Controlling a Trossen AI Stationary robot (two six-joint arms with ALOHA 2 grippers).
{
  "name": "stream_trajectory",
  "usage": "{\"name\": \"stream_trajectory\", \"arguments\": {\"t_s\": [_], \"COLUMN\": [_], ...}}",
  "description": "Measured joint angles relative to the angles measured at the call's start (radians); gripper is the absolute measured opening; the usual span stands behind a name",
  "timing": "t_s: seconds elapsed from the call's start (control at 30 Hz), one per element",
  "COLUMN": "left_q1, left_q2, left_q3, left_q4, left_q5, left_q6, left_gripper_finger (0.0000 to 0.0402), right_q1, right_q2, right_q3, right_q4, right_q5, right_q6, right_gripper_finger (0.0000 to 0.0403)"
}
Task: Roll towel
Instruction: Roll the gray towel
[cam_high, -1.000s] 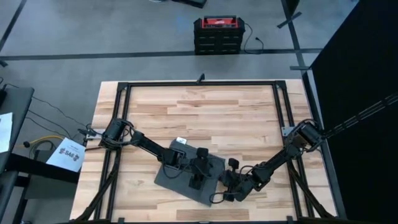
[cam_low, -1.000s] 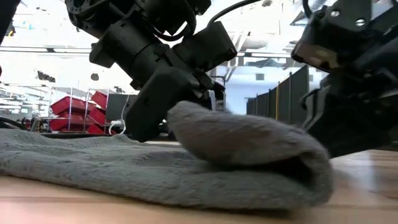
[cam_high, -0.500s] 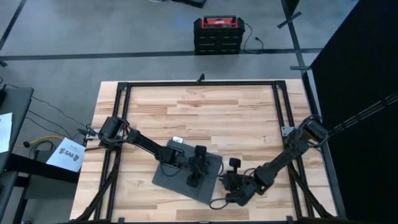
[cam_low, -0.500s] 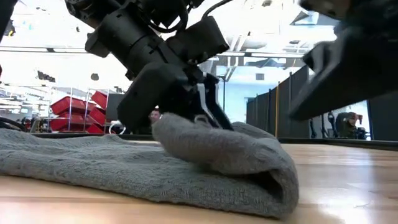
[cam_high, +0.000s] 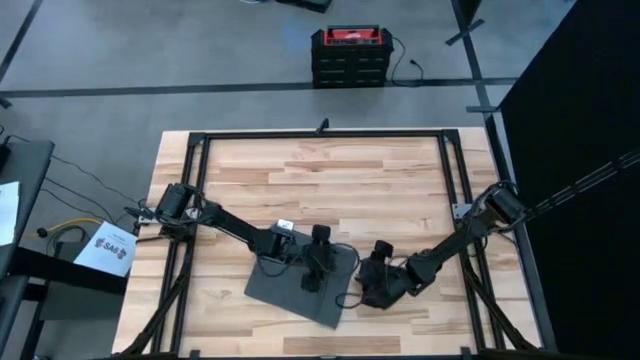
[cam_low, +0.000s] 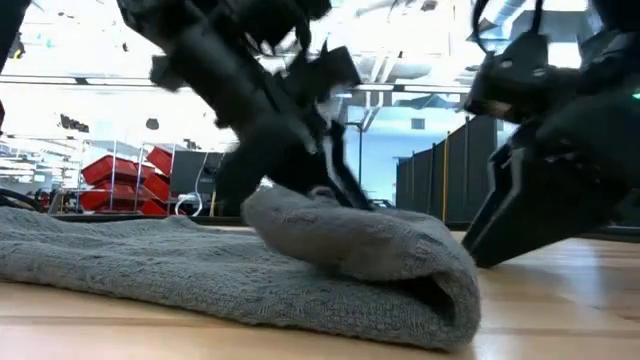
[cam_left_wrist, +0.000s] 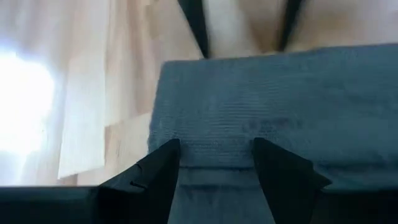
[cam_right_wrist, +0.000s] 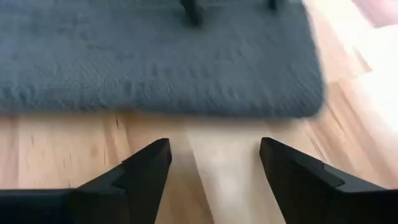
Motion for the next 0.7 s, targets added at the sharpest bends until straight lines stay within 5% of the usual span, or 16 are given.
{"name": "stream_trajectory", "arguments": {"t_s": [0.23,0.7], "left_q1": [0.030,0.027], "left_q2": [0.054,0.049], "left_q3": [0.004,0.001], "left_q4": [0.019,0.007], "left_q5": [0.018,0.011], "left_q6": [-0.023,-0.020], "left_gripper_finger": [0.0191,0.0191], "right_q1": [-0.052,-0.086], "right_q2": [0.005,-0.110], "right_q3": [-0.028,0.016], "right_q4": [0.124,0.061], "right_q5": [-0.046,-0.016], "right_q6": [-0.139,-0.337], "right_gripper_finger": [0.0249,0.0249]}}
